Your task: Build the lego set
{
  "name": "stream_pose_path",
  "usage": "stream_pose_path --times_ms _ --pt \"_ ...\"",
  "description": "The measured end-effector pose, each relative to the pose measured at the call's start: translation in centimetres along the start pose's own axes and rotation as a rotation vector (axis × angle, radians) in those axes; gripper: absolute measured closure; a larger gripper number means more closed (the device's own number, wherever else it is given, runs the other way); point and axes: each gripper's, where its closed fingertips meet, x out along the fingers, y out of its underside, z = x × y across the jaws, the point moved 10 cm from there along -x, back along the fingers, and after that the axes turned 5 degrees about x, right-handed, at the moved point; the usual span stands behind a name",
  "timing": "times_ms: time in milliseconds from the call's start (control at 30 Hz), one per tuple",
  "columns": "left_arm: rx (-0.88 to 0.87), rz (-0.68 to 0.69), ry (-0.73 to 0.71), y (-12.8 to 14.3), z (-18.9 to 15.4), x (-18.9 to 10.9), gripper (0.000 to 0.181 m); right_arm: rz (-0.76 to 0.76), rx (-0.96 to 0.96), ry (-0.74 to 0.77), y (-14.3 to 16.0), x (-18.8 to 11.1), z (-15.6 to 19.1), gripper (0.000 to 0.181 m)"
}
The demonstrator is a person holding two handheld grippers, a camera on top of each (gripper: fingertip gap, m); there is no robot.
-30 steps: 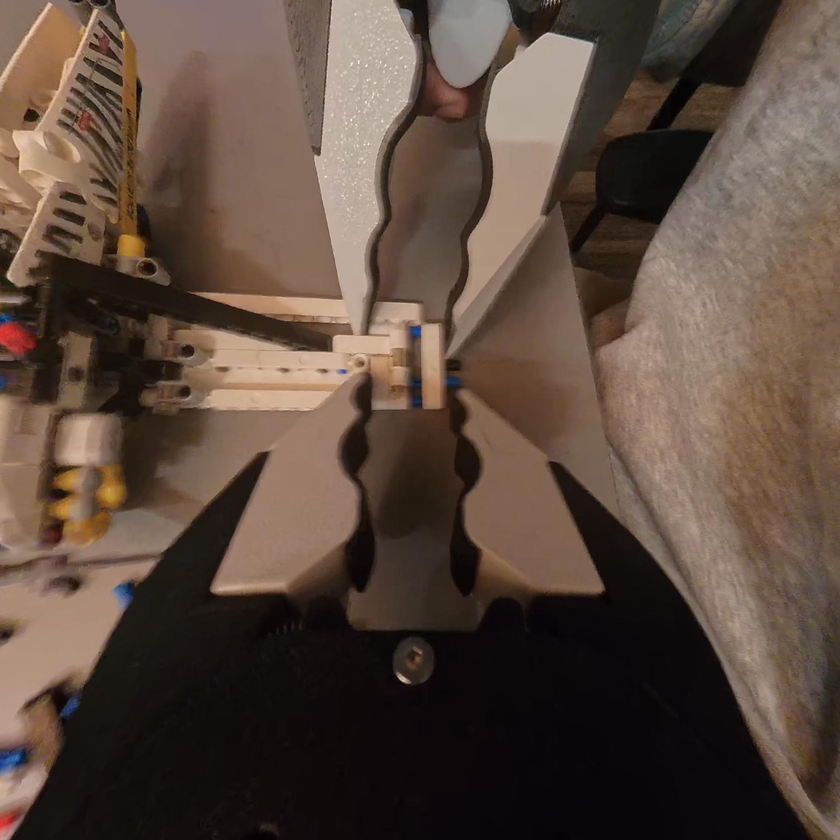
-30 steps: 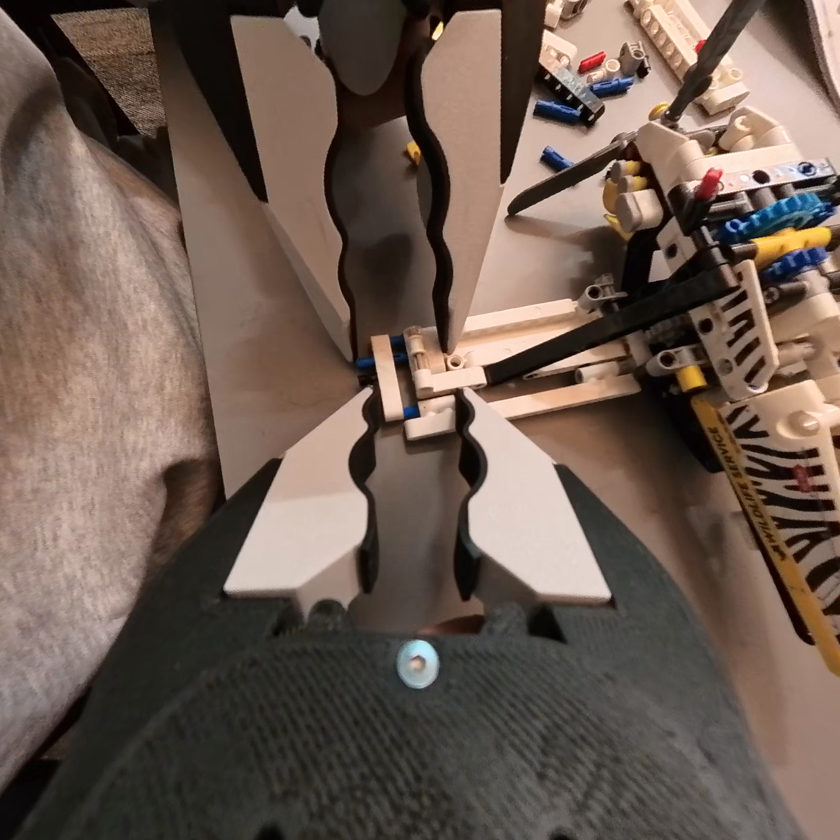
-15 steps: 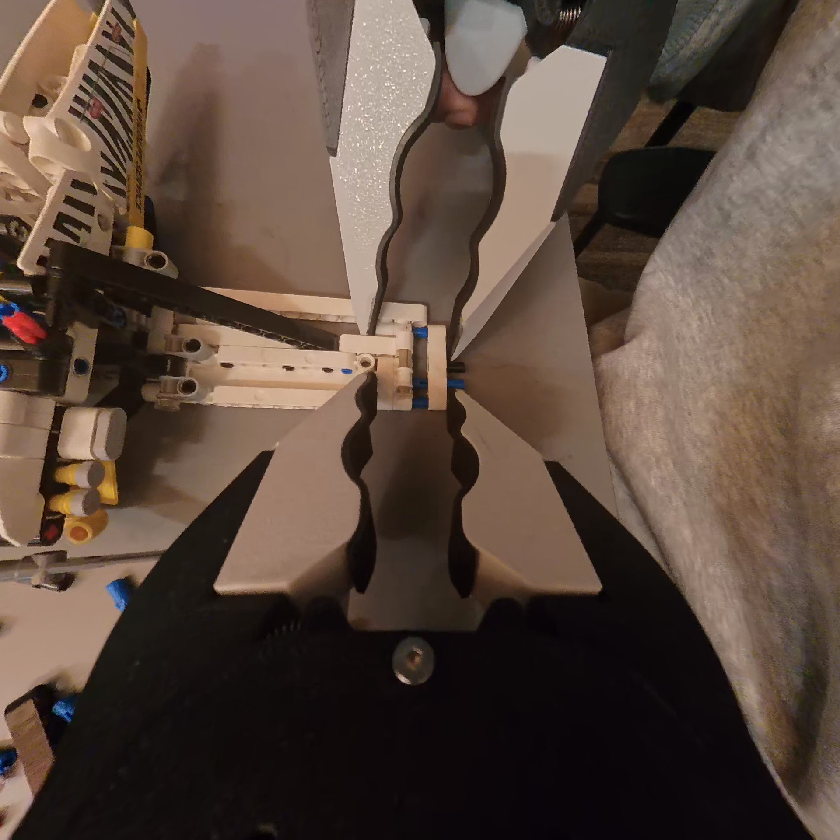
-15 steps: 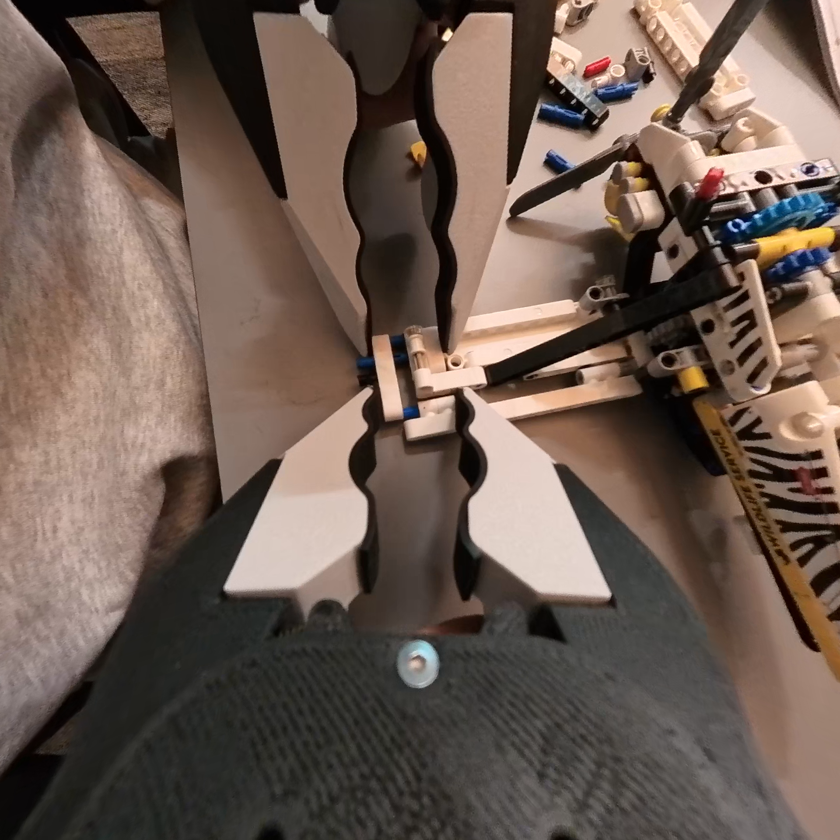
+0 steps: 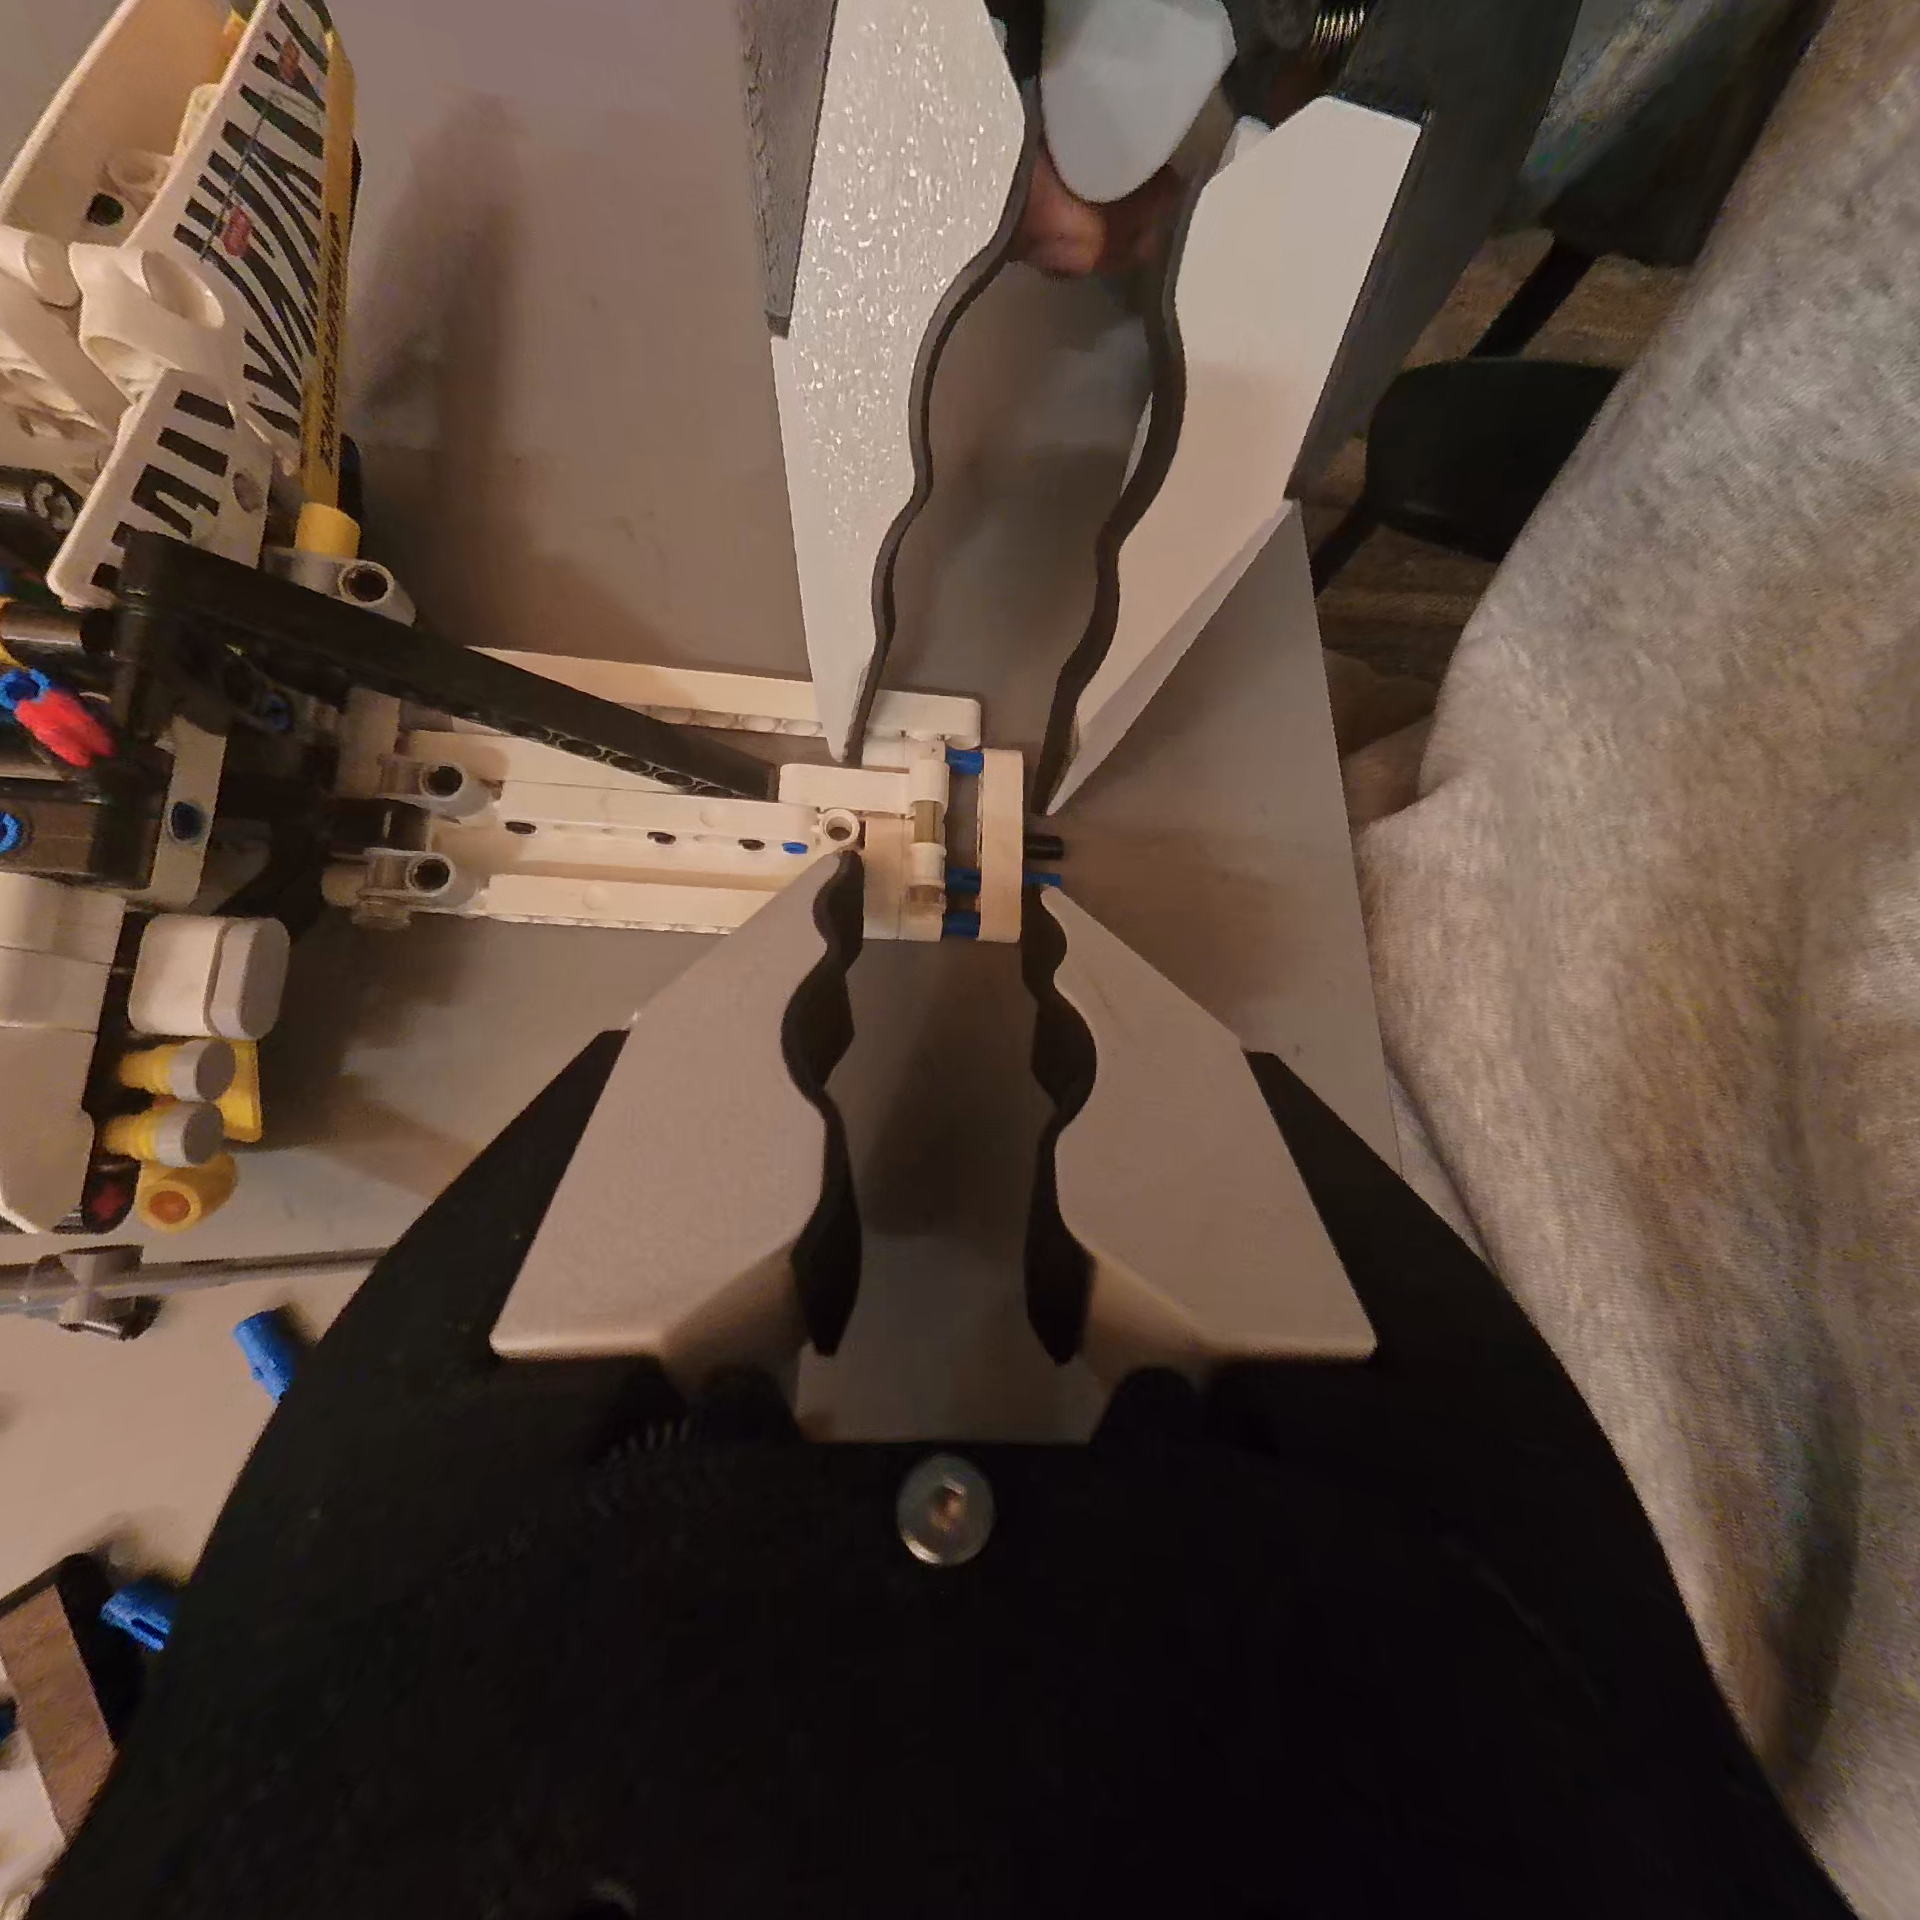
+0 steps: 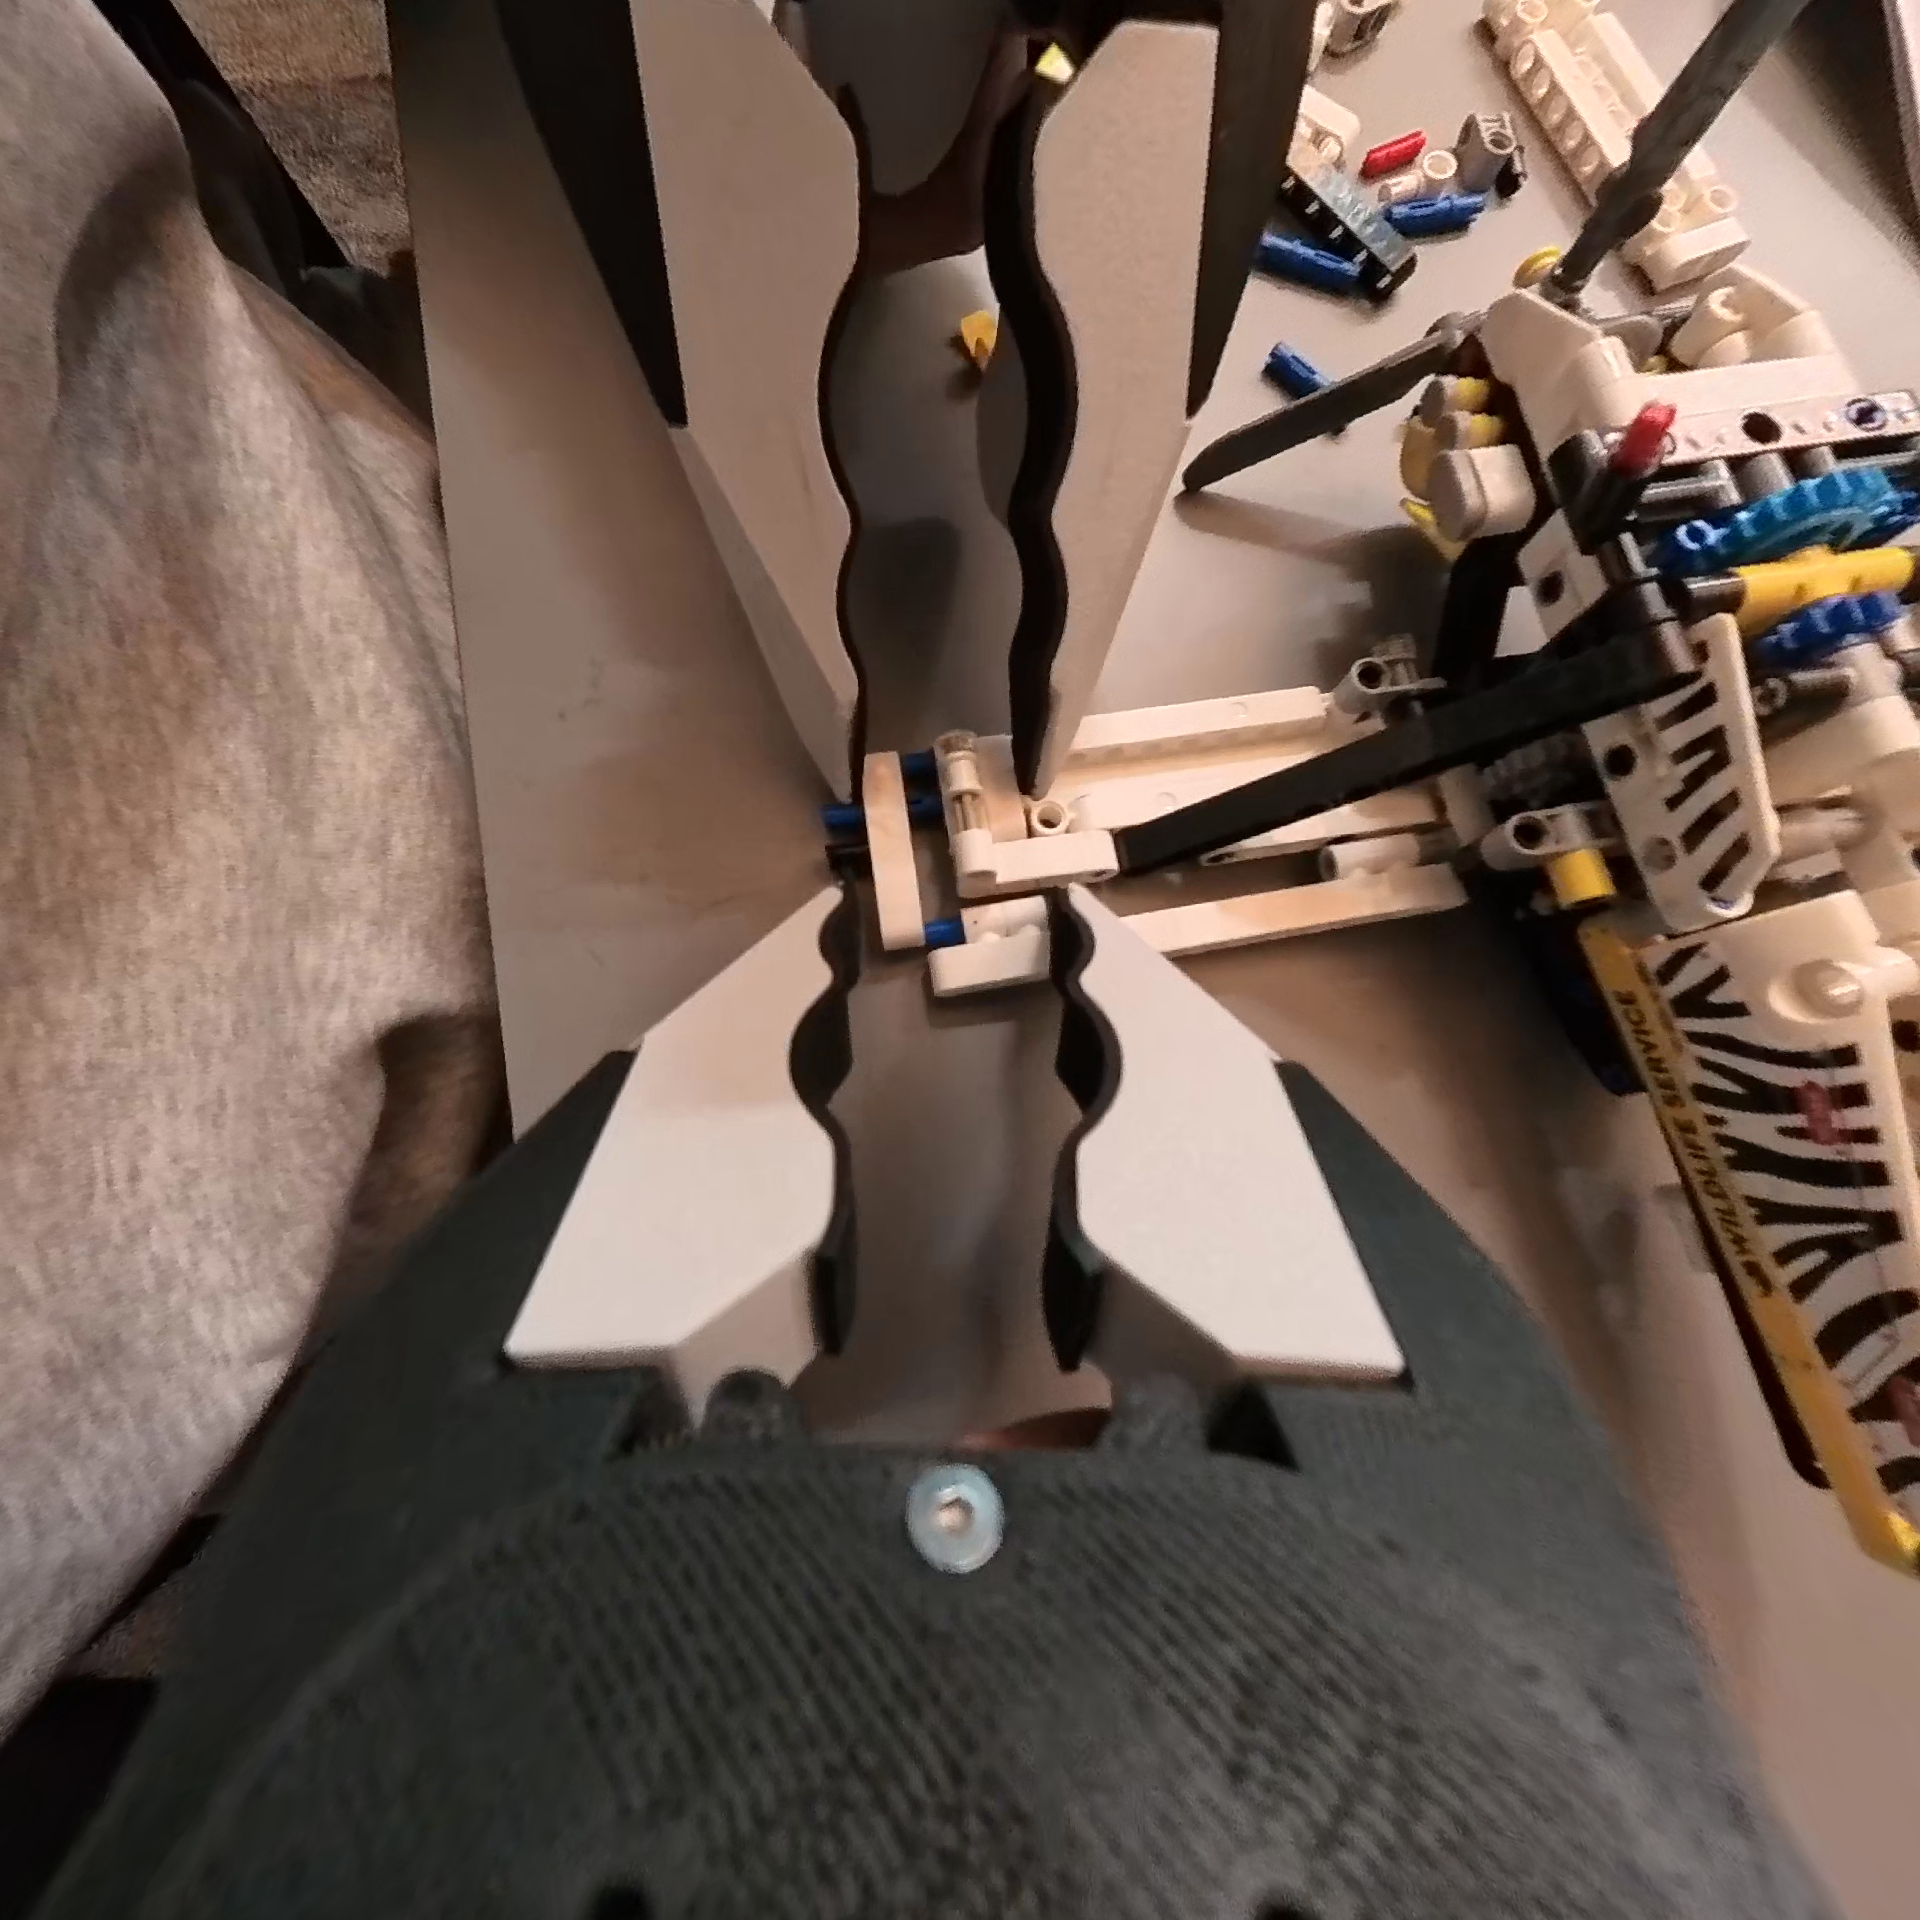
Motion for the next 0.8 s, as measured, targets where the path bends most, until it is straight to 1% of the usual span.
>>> stream_pose_path --times_ms 67,400,533,633,733,800 --pt "0.001 0.001 -0.005 0.0 0.0 0.0 0.153 0.010 -0.006 0.002 -0.1 0.0 -0.1 0.149" --pt "0.010 0.002 -0.026 -0.1 -0.3 0.2 0.152 0.012 0.003 -0.013 -0.1 0.2 -0.1 0.149" --pt "0.012 0.002 -0.033 -0.2 -0.4 0.2 0.152 -0.010 0.012 0.005 0.1 -0.4 0.3 0.139" --pt "0.007 0.001 -0.033 -0.2 -0.4 0.3 0.153 -0.015 0.053 0.036 0.5 -1.0 0.0 0.135" --pt "0.003 0.000 -0.039 -0.3 -0.4 0.3 0.153 -0.001 0.108 0.007 1.1 -1.0 0.0 0.135" --pt "0.000 0.001 -0.043 -0.3 -0.4 0.4 0.153 -0.001 0.120 -0.005 1.2 -0.6 0.0 0.139"
